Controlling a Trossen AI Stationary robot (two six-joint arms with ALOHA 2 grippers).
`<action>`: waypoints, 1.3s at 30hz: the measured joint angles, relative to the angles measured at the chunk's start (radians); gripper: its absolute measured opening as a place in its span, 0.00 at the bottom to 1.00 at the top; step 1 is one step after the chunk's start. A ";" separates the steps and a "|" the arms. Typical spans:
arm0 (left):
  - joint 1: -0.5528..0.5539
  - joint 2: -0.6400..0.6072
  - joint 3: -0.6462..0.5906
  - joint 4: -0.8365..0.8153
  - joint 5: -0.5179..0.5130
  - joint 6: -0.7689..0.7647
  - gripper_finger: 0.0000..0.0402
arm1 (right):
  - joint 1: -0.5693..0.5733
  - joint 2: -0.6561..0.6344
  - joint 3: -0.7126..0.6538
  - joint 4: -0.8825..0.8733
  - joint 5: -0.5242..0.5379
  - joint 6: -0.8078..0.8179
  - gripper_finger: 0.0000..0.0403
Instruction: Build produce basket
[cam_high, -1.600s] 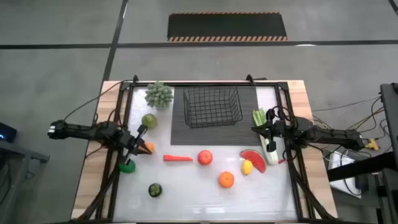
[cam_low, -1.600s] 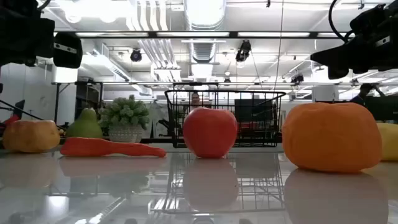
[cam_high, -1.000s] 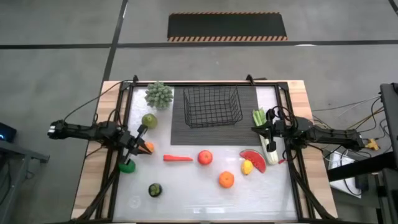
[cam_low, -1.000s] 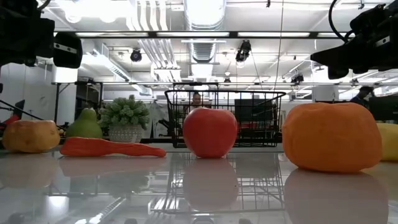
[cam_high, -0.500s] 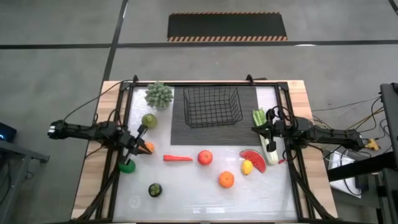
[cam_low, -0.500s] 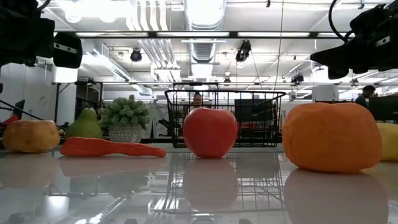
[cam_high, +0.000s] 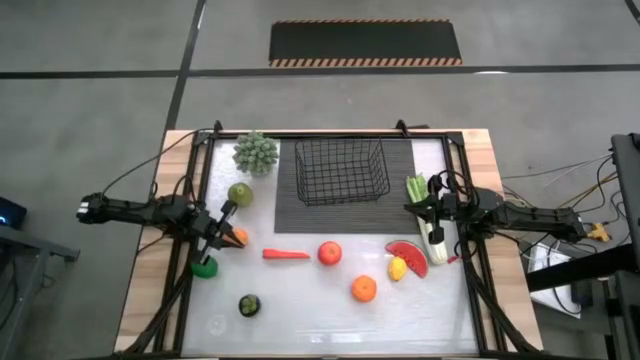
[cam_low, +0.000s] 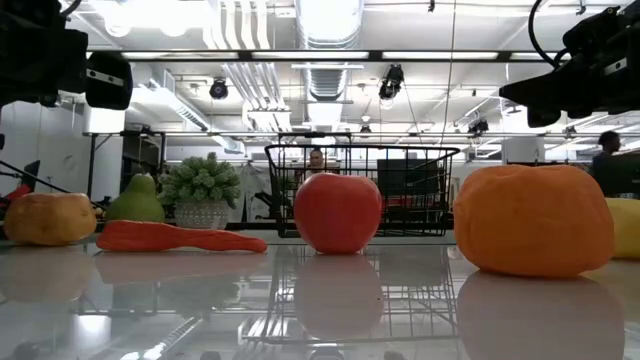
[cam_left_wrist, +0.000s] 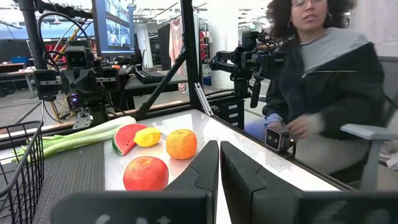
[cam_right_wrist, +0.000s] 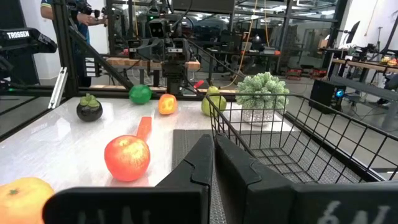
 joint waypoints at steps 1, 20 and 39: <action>0.000 0.000 0.000 0.000 0.000 0.000 0.00 | 0.000 0.000 0.000 0.000 0.000 0.000 0.02; 0.000 0.000 0.000 0.041 -0.012 0.162 0.00 | 0.000 0.000 0.000 0.000 0.000 0.000 0.02; 0.000 -0.001 0.000 0.563 -0.012 -0.054 0.00 | -0.002 0.000 0.000 0.003 0.000 0.141 0.02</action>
